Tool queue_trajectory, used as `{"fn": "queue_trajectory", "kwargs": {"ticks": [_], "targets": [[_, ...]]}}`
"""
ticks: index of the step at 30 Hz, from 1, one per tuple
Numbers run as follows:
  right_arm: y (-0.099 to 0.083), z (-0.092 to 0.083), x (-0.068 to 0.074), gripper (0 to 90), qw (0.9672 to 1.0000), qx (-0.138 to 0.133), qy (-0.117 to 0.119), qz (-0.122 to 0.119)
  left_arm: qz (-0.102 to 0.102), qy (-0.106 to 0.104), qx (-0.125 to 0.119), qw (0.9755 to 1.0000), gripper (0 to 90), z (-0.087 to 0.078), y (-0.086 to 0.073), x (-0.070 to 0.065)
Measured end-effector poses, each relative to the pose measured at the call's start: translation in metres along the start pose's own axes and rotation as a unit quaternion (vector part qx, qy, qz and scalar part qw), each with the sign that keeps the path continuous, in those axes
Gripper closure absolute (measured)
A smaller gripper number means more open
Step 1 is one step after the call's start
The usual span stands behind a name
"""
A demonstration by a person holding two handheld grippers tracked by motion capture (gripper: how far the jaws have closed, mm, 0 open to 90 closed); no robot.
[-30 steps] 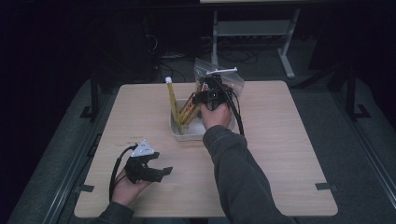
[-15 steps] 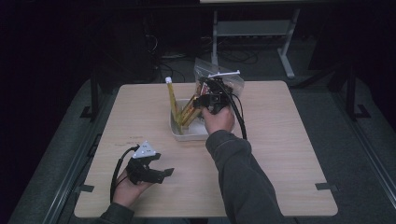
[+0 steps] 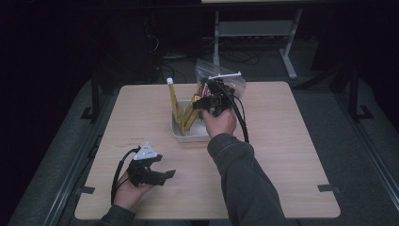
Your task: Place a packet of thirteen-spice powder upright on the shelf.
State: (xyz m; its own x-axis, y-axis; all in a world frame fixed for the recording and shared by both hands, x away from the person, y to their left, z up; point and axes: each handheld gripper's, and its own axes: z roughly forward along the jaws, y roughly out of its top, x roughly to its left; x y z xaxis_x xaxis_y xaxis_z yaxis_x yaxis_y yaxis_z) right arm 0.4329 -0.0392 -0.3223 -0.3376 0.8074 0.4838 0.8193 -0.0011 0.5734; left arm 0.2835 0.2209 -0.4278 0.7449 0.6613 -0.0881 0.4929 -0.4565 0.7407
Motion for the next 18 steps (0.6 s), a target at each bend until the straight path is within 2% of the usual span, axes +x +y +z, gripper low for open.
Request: {"fn": "queue_trajectory", "kwargs": {"ticks": [7,13,18], "targets": [[0.0,0.007,0.001,59.6,1.0,0.005,0.009,-0.002,-0.002,0.001,0.0,1.0,19.5,-0.001,-0.001,0.001],[0.001,0.016,0.007,59.3,0.9997,0.012,0.017,-0.009,-0.004,0.003,0.0,1.0,19.5,-0.002,-0.002,0.003],[0.002,0.018,0.009,58.6,0.9996,0.014,0.021,-0.012,-0.004,0.004,-0.002,1.0,19.5,-0.003,-0.002,0.003]]}}
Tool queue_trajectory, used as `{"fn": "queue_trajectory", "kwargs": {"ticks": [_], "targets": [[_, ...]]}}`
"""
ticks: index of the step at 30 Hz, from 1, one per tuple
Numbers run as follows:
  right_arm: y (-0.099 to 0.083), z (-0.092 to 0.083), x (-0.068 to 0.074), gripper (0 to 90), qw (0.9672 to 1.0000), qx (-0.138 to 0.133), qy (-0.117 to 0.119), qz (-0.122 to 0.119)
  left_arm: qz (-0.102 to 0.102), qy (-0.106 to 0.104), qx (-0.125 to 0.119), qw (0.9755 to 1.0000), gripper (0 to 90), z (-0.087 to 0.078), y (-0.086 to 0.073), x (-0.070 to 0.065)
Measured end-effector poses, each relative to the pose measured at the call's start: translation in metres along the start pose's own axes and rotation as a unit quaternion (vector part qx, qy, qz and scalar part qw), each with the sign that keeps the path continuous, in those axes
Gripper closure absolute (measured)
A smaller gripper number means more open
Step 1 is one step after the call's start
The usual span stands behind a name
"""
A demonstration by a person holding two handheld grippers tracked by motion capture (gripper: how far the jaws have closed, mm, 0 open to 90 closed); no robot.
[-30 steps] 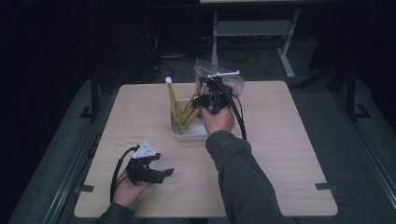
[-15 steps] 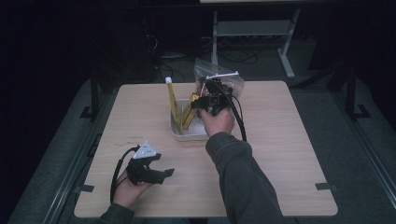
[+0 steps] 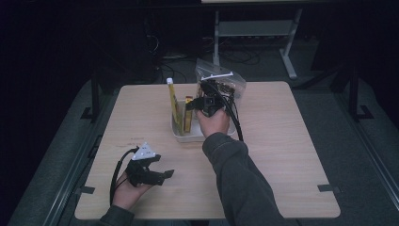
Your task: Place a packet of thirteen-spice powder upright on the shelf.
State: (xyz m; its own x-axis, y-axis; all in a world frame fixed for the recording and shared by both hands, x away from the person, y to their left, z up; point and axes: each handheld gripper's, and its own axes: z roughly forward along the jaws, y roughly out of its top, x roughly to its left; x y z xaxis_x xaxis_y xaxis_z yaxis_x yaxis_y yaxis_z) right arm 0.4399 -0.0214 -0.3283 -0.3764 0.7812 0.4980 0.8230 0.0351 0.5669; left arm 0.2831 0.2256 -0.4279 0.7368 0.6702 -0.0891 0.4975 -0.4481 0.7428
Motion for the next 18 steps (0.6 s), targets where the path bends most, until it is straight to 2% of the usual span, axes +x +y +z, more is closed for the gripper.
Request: {"fn": "queue_trajectory", "kwargs": {"ticks": [6,18], "targets": [[0.001,-0.004,-0.002,57.0,1.0,0.001,0.004,-0.001,0.001,0.001,0.001,1.0,19.5,0.0,0.0,-0.001],[-0.003,-0.01,-0.014,50.8,0.9996,0.002,0.029,0.005,0.0,0.001,0.003,1.0,19.4,0.001,-0.001,0.0]]}}
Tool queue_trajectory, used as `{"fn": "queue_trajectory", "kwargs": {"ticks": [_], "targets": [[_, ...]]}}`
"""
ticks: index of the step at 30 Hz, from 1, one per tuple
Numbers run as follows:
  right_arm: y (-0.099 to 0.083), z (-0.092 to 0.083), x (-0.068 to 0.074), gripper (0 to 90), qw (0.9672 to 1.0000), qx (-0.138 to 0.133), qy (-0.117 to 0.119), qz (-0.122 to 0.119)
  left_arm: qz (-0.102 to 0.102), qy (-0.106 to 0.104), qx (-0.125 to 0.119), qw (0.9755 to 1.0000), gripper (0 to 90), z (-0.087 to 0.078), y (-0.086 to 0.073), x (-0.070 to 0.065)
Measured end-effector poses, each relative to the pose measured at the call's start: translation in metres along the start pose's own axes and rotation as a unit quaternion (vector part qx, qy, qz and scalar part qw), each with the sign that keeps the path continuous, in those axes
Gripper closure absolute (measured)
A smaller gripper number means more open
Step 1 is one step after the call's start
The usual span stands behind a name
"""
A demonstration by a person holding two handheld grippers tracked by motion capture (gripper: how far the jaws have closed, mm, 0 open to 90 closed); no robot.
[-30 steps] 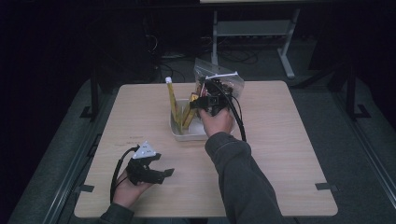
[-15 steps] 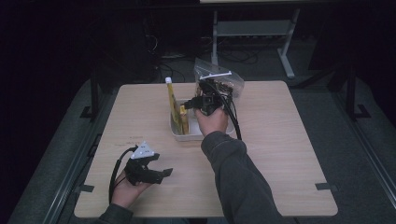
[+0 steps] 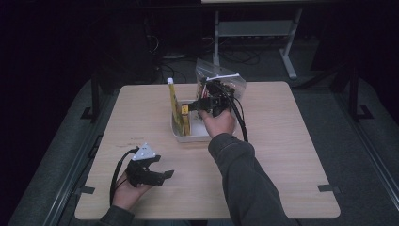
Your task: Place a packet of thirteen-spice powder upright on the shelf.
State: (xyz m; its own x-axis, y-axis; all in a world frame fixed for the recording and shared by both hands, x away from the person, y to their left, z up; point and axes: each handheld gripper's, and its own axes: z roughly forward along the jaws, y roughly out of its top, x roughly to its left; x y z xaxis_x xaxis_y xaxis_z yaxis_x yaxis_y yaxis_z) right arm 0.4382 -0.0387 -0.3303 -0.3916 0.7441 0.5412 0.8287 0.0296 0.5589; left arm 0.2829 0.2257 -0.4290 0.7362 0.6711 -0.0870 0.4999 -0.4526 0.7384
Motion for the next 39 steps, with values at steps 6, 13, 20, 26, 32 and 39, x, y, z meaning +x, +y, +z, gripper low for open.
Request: {"fn": "queue_trajectory", "kwargs": {"ticks": [6,13,20,26,32,39], "targets": [[-0.004,-0.006,-0.007,48.9,0.9999,-0.002,0.01,0.004,0.001,0.002,0.0,1.0,19.4,-0.001,-0.001,0.0],[-0.01,-0.01,-0.016,47.2,0.9997,-0.002,0.025,0.007,-0.003,0.002,-0.002,1.0,19.4,-0.001,-0.001,0.001],[-0.015,-0.009,-0.02,45.9,0.9992,0.008,0.039,0.006,-0.002,0.0,0.0,1.0,19.3,-0.002,-0.002,0.002],[-0.019,-0.011,-0.02,45.1,0.9986,0.019,0.049,-0.003,-0.001,-0.002,0.003,1.0,19.3,0.0,-0.002,0.001],[-0.022,-0.014,-0.022,44.3,0.9977,0.026,0.061,-0.009,-0.003,-0.001,0.002,1.0,19.3,0.0,-0.002,0.002],[-0.029,-0.018,-0.03,43.4,0.9971,0.03,0.069,-0.006,-0.005,0.0,0.002,1.0,19.2,-0.001,-0.002,0.003]]}}
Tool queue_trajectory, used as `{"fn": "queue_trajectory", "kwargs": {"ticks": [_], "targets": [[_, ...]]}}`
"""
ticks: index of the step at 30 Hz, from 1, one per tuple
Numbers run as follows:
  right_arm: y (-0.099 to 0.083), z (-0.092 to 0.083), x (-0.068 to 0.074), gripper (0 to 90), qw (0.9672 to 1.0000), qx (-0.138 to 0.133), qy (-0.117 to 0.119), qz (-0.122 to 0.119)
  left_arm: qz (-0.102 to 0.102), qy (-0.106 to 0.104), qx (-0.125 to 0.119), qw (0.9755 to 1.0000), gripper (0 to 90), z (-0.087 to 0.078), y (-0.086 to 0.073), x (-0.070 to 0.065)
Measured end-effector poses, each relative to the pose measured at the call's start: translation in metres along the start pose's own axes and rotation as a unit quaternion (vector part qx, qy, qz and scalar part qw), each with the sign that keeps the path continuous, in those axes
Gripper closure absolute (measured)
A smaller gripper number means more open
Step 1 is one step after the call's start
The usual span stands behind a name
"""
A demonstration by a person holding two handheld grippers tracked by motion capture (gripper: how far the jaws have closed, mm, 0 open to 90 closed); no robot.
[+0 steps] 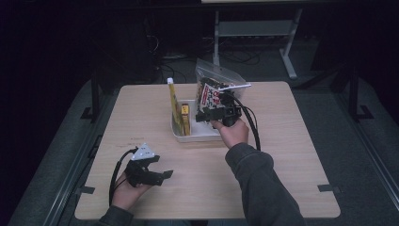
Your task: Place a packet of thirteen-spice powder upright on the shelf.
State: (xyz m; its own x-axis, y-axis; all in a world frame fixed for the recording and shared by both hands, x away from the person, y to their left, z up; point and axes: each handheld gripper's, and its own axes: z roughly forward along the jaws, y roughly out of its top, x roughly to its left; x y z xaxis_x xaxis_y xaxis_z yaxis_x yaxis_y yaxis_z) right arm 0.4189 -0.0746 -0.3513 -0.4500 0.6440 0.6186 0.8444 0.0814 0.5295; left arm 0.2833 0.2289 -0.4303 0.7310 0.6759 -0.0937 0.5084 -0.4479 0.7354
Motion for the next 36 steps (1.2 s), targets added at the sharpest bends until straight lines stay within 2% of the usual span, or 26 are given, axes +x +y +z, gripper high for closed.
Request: {"fn": "queue_trajectory", "kwargs": {"ticks": [16,36], "targets": [[-0.018,-0.023,-0.017,42.2,0.9999,-0.004,0.013,0.005,0.002,0.0,0.002,1.0,19.2,0.0,0.0,-0.001],[-0.044,-0.044,-0.033,42.2,0.9998,-0.01,0.015,0.008,0.001,-0.004,0.001,1.0,19.0,0.0,-0.001,-0.002]]}}
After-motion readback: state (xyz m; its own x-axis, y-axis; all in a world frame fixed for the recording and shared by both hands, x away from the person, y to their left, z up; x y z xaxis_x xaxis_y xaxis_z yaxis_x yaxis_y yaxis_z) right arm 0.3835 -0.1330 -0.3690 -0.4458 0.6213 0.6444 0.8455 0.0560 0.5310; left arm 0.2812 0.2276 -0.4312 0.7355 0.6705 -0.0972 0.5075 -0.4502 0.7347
